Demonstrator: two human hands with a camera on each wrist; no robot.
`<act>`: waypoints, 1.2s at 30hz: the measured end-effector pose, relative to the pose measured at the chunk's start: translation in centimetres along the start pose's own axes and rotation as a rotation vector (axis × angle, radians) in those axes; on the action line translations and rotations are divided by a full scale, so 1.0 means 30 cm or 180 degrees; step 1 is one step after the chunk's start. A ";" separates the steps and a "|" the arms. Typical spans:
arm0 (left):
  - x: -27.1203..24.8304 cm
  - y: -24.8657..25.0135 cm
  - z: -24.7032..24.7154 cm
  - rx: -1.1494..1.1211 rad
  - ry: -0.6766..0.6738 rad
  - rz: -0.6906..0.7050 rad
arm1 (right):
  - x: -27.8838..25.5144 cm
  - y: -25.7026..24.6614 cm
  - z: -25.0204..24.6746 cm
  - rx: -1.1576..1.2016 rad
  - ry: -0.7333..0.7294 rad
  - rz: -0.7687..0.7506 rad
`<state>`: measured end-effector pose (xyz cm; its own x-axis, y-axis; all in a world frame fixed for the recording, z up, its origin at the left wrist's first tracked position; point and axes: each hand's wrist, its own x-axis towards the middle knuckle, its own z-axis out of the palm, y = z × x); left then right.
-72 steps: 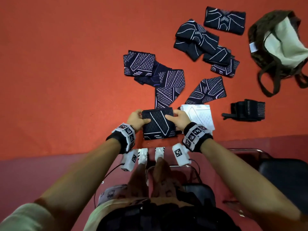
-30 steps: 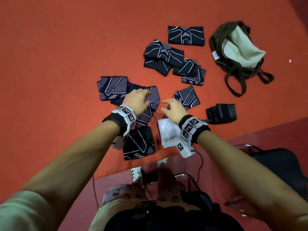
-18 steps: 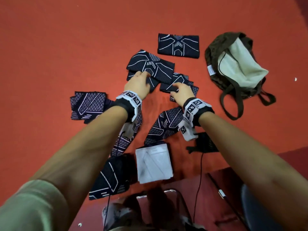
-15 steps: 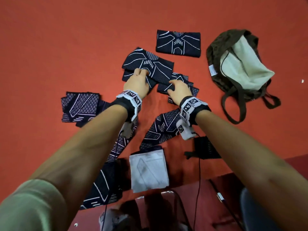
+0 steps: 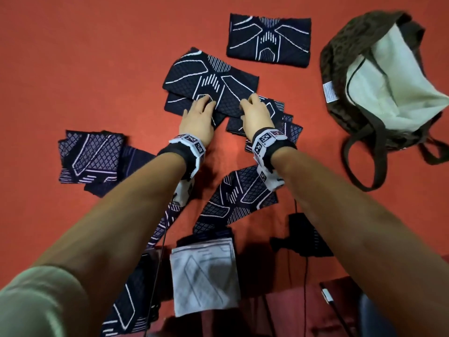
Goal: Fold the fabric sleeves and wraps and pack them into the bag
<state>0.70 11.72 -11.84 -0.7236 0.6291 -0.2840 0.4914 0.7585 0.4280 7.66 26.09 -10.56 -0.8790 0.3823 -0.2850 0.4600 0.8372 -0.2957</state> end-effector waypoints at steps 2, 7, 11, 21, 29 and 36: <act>-0.012 0.012 -0.023 -0.0047 -0.0006 -0.0020 | -0.006 -0.020 -0.024 0.0095 -0.0028 -0.0048; -0.064 0.014 -0.106 -0.0165 -0.0011 0.0155 | -0.096 -0.089 -0.151 0.0749 0.0255 -0.0335; -0.124 0.052 -0.227 -0.0124 0.0343 0.0239 | -0.215 -0.159 -0.309 0.1277 0.0397 -0.0634; -0.371 0.085 -0.526 -0.0701 0.0455 0.0487 | -0.432 -0.265 -0.533 0.1613 0.0743 -0.0345; -0.603 0.042 -0.581 -0.2592 -0.0104 0.0041 | -0.578 -0.359 -0.502 0.2238 0.0071 0.0400; -0.741 0.001 -0.658 -0.4053 0.0235 -0.0417 | -0.726 -0.514 -0.430 0.3395 -0.0402 0.0941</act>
<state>7.23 -5.61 11.41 -0.7763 0.5205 -0.3556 -0.3637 0.0909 0.9271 18.09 9.90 11.98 -0.7258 0.4178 -0.5465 0.5747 -0.0684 -0.8155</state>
